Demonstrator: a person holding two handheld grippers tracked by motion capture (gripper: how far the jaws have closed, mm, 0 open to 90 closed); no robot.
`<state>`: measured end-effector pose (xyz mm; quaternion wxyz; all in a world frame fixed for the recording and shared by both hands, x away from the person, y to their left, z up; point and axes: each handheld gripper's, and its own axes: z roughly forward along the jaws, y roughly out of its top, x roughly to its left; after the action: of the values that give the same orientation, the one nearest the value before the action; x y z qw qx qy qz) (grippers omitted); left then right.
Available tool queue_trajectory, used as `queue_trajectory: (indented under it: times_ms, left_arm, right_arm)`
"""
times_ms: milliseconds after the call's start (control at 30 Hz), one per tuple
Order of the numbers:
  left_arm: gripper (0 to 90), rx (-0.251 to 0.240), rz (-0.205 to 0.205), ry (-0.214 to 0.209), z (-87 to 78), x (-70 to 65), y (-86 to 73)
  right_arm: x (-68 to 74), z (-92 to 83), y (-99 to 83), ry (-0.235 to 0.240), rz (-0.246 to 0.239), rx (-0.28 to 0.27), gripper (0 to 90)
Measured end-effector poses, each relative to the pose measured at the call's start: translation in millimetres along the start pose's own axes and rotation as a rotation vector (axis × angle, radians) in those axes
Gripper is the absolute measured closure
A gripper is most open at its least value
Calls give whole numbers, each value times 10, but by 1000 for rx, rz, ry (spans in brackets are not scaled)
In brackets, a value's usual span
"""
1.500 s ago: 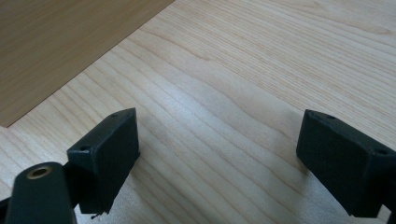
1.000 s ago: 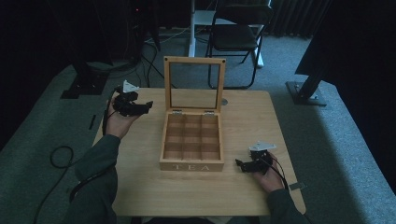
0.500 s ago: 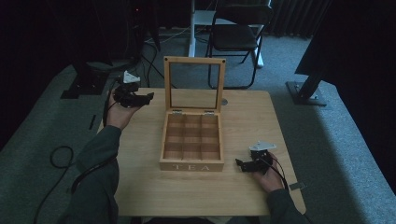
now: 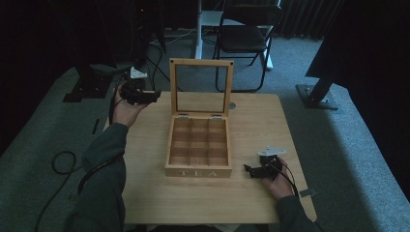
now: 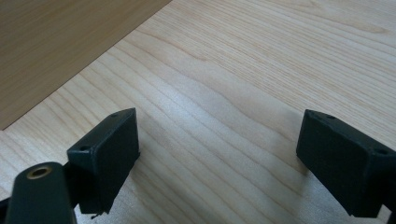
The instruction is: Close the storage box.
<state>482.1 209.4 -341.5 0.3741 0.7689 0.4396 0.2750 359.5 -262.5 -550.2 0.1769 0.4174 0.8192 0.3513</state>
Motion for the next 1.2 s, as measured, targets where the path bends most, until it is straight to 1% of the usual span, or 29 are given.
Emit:
queue_trajectory:
  times_ms: [100, 200, 267, 300, 433, 667, 800, 900, 1033, 1100, 1167, 1200]
  left_arm:
    - [297, 1, 5, -1, 20, -15, 24]
    - [298, -14, -2, -19, 25, -31, 62]
    - [298, -16, 11, -19, 31, -48, 94]
    - [298, -17, 9, -20, 39, -55, 108]
    - [303, -6, 13, -18, 83, -55, 158]
    - [304, 5, -3, -26, 177, -48, 205]
    - [316, -8, 0, -30, 231, -74, 222]
    - [318, -2, 0, -36, 275, -91, 233]
    - [319, -1, -10, -48, 335, -103, 247]
    - [319, -6, -31, -56, 376, -86, 256]
    - [319, -2, -35, -58, 407, -77, 265]
    - [319, 6, -36, -57, 456, -72, 282]
  right_arm:
    - [0, 0, 0, 0, 0, 0, 127]
    - [0, 0, 0, 0, 0, 0, 127]
    - [0, 0, 0, 0, 0, 0, 127]
    - [0, 0, 0, 0, 0, 0, 127]
    - [0, 0, 0, 0, 0, 0, 127]
    - [0, 0, 0, 0, 1, 0, 127]
    - [0, 0, 0, 0, 0, 0, 127]
    - [0, 0, 0, 0, 0, 0, 127]
    - [1, 0, 0, 0, 0, 0, 128]
    - [0, 0, 0, 0, 0, 0, 127]
    - [1, 0, 0, 0, 0, 0, 127]
    - [1, 0, 0, 0, 1, 0, 127]
